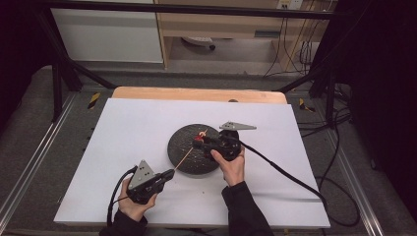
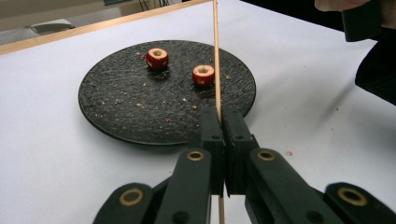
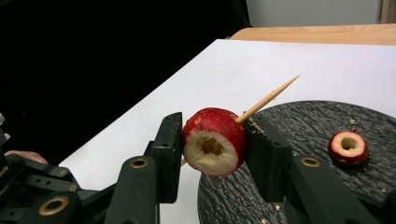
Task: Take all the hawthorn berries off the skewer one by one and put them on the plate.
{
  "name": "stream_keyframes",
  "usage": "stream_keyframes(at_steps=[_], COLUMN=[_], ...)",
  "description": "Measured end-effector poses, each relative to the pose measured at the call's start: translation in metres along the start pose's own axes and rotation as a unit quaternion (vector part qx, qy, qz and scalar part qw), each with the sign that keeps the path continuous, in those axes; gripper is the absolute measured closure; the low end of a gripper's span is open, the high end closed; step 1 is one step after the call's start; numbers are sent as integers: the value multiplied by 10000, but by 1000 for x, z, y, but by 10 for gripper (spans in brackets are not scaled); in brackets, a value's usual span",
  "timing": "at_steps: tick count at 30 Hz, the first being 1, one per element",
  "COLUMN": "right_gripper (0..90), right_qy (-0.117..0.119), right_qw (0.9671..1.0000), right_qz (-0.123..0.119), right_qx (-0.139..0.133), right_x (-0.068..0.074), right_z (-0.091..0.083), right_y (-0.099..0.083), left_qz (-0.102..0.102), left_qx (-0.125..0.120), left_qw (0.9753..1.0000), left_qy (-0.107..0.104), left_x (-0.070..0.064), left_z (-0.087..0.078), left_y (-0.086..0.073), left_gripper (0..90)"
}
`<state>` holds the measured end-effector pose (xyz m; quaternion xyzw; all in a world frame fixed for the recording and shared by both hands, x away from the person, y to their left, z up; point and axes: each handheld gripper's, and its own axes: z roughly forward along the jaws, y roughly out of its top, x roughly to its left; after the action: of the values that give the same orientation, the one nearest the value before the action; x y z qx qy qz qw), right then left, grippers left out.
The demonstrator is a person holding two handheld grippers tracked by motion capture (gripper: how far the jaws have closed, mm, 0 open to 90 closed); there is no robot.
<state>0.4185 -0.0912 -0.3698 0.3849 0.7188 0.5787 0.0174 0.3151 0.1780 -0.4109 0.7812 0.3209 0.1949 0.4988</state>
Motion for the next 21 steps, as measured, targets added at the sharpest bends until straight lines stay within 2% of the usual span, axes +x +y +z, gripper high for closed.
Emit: stream_keyframes(at_steps=[21], right_gripper=[601], right_qy=[-443], right_qw=[9989], right_qz=[-33], right_qx=[-151], right_x=[-18], right_z=[-15], right_y=[27], left_qz=[-1], left_qx=[19], left_qw=[10000], left_qy=[2], left_x=[1], left_z=[0], left_y=[-1], left_gripper=[885])
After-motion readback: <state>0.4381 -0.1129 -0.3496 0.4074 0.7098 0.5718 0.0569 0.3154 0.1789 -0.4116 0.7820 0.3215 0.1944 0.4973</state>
